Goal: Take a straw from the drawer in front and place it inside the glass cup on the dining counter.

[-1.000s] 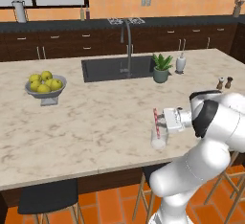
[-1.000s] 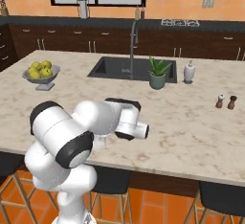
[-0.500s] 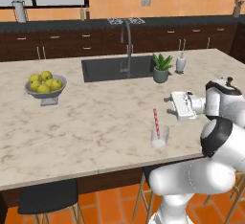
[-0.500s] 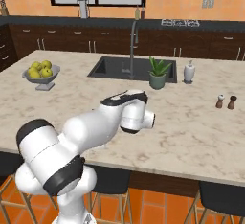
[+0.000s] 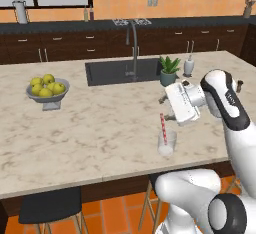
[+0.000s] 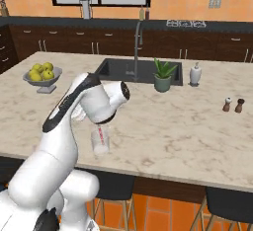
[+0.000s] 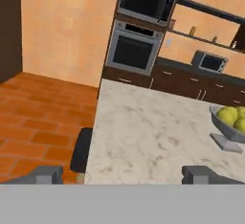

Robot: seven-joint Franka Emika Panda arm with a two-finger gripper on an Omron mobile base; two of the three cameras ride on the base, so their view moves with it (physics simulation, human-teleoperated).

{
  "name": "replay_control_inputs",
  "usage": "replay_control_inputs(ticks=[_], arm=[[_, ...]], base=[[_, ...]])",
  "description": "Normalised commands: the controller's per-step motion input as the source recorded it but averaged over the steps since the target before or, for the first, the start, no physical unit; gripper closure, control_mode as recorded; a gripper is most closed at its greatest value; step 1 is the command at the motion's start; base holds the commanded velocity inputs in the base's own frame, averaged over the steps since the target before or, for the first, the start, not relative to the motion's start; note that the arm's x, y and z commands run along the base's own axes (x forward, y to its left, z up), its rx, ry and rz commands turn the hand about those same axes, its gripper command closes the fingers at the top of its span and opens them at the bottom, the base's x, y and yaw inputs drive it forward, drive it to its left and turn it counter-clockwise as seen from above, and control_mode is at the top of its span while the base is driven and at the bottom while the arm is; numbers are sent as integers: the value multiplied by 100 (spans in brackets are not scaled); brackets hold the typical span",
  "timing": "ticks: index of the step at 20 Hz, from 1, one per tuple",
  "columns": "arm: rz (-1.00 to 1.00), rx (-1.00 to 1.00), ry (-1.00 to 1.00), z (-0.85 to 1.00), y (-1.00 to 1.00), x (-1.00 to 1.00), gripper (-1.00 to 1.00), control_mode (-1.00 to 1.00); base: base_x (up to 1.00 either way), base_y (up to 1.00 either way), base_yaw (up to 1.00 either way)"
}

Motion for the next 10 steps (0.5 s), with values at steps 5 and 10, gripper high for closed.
replay_control_inputs(ticks=[5,10], arm=[[0,-67,0,6,92,-62,-100,-100],[0,-68,3,-14,56,-40,-100,-100]], base=[[0,0,0],[0,0,0]])
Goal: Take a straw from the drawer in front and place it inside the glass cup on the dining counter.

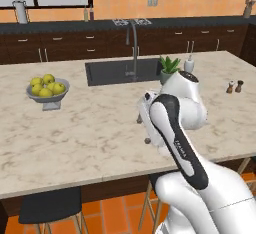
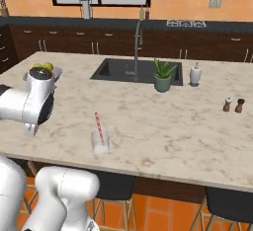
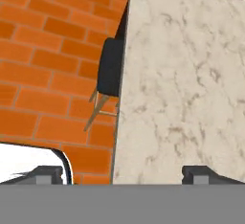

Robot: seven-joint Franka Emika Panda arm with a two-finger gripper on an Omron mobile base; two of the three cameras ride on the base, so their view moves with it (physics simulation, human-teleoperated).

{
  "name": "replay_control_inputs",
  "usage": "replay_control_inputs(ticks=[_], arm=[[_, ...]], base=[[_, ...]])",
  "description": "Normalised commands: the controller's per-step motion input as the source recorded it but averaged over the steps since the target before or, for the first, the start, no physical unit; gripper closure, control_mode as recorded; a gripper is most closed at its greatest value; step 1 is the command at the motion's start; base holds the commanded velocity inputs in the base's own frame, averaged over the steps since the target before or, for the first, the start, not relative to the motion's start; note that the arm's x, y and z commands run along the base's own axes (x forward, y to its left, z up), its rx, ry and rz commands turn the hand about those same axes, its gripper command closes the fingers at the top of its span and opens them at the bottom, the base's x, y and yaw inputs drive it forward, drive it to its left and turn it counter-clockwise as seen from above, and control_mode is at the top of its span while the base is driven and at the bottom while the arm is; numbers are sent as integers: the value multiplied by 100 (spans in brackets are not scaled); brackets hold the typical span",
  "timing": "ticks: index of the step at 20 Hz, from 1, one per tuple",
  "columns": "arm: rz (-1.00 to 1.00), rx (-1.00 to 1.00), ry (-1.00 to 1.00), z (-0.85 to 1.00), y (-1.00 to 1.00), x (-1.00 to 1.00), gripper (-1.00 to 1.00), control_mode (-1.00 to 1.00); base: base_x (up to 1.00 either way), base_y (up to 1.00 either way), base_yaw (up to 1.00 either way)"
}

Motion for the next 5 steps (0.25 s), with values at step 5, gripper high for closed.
replay_control_inputs(ticks=[5], arm=[[0,-66,0,-54,25,-2,-100,-100]], base=[[0,0,0]])
